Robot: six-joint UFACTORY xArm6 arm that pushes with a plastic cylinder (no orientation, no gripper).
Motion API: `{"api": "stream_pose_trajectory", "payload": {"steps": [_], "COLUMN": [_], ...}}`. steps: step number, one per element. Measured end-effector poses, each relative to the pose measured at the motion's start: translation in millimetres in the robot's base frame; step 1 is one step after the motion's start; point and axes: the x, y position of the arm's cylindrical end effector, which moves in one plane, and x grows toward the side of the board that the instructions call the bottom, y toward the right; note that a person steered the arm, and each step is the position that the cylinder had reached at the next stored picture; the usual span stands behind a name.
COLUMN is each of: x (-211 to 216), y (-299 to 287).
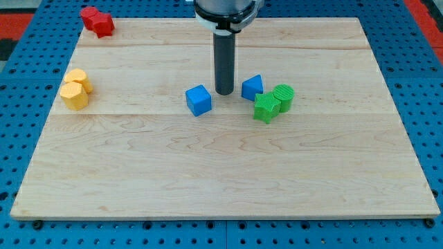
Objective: Move the blue cube to the left side of the blue triangle
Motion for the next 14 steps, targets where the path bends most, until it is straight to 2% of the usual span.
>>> {"api": "stream_pose_trajectory", "payload": {"steps": [6,7,8,9,10,11,12,14], "x": [-0.3,1.7,2.6,-21.0,-24.3,12.7,31.8,31.8], "y": [23.2,7.6,-39.2,-81.1,-125.3,-163.1,-166.4,-125.5]}}
